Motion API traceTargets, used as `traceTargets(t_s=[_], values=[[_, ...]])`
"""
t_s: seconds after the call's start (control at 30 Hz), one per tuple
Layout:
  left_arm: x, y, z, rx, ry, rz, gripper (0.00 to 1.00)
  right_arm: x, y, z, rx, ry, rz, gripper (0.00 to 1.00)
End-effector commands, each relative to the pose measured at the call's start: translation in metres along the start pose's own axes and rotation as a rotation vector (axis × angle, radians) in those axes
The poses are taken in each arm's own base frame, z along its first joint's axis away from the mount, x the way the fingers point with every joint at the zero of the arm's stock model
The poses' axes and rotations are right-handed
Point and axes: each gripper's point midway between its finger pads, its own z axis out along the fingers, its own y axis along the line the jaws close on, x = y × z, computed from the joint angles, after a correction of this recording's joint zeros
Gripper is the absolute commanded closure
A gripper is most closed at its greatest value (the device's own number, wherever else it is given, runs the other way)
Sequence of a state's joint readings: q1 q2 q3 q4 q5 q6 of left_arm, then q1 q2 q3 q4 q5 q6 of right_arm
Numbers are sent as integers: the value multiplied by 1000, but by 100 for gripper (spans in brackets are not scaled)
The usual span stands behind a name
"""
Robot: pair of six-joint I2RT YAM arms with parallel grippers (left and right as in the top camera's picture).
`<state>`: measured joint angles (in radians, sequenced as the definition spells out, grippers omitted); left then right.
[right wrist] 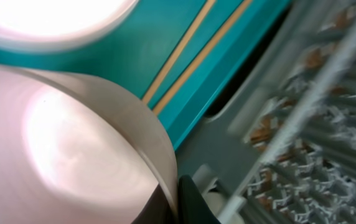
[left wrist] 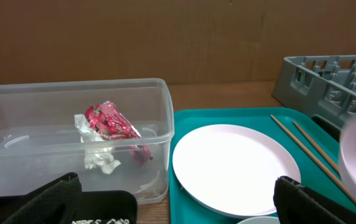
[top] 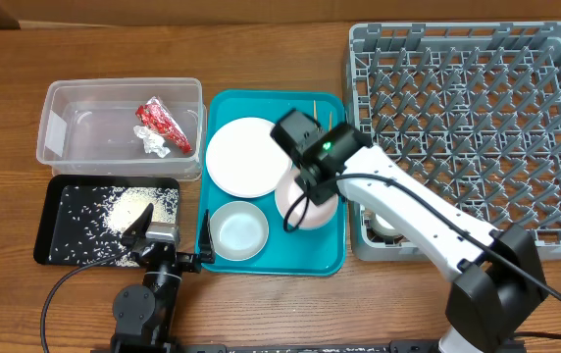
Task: Sort waste into correct bins and load items into the dishwasher
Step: 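Lift the pink bowl and place it in the dish rack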
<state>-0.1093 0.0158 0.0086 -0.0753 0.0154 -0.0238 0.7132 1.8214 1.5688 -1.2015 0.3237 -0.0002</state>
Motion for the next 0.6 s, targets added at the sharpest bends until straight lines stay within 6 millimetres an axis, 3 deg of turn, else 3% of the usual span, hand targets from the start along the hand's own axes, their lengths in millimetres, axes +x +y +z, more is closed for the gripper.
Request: traceTargets(t_s=[0.0, 0.07, 0.13, 0.23, 0.33, 0.47, 0.57], values=[[1, 0, 0, 2, 1, -10, 0, -23, -23, -48, 27, -139, 270, 96], [1, 0, 0, 2, 1, -10, 0, -25, -33, -68, 26, -180, 406, 96], [1, 0, 0, 2, 1, -10, 0, -19, -59, -90, 85, -230, 616, 96], [1, 0, 0, 2, 1, -10, 0, 5, -108, -120, 210, -312, 945, 96], [1, 0, 0, 2, 1, -10, 0, 36, -159, -142, 330, -377, 1145, 96], [1, 0, 0, 2, 1, -10, 0, 76, -220, -145, 494, -351, 1285, 96], [1, 0, 0, 2, 1, -10, 0, 106, -251, -124, 585, -249, 1363, 96]])
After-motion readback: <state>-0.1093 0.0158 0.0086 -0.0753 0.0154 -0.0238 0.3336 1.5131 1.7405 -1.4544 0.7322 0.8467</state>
